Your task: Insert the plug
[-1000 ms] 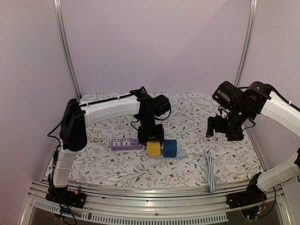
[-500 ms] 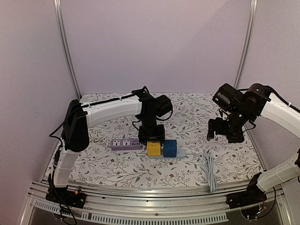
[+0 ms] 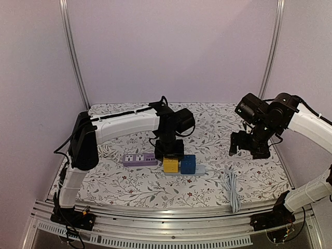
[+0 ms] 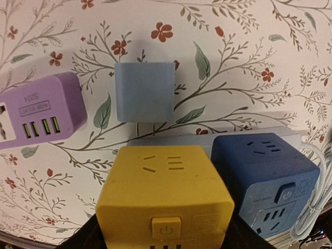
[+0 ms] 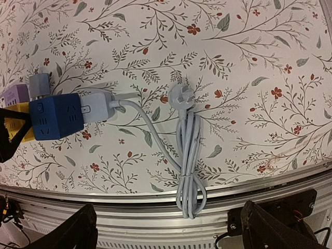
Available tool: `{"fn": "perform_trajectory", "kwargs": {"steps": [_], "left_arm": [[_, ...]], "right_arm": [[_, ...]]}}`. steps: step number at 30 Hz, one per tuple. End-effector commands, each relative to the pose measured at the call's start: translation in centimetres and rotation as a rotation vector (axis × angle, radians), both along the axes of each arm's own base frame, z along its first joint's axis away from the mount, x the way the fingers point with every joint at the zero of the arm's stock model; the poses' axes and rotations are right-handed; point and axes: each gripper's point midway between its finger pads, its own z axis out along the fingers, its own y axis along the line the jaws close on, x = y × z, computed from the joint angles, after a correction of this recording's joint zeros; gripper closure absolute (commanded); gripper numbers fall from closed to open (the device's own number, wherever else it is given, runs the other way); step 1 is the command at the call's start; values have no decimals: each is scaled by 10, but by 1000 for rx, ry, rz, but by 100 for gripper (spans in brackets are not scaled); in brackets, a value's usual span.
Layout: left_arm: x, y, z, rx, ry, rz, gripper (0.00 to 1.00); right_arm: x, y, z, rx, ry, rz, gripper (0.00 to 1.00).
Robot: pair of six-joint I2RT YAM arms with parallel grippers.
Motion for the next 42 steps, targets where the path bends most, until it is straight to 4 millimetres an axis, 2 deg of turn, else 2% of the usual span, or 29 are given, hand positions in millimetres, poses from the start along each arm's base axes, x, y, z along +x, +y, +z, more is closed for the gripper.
{"fn": "perform_trajectory", "kwargs": {"steps": [1,3,10,18,22,25,28,31,37,40,42], "left_arm": [[-28,26,-71,135,66,-1,100],[-29,30,-75,143,69,3,100],[-42,26,-83,178,109,-42,100],[-50,30,-77,187,86,-22,100],[-53,35,-88,192,76,-16,100],[-56,32,-93,207,91,-43,100],[-57,28,-89,240,87,-84,100],[-60,21,-93,202,135,-148,100],[-55,47,-99,225,166,-79,100],[-46,45,-94,195,159,-55,100],[-46,37,-95,153,179,-56,100]], "right_arm": [[-12,-12,-6,-44,51,-12,5],[-11,-11,-6,-41,49,-14,5],[-7,-6,-4,-45,57,-4,5],[0,1,2,-52,68,10,5],[1,7,-5,-53,96,21,5],[4,12,-7,-55,108,34,5],[10,19,-8,-60,110,54,5],[20,27,-7,-69,113,81,5],[35,40,-4,-64,87,100,5],[38,46,-7,-50,93,103,5],[39,46,-8,-54,90,107,5]]}}
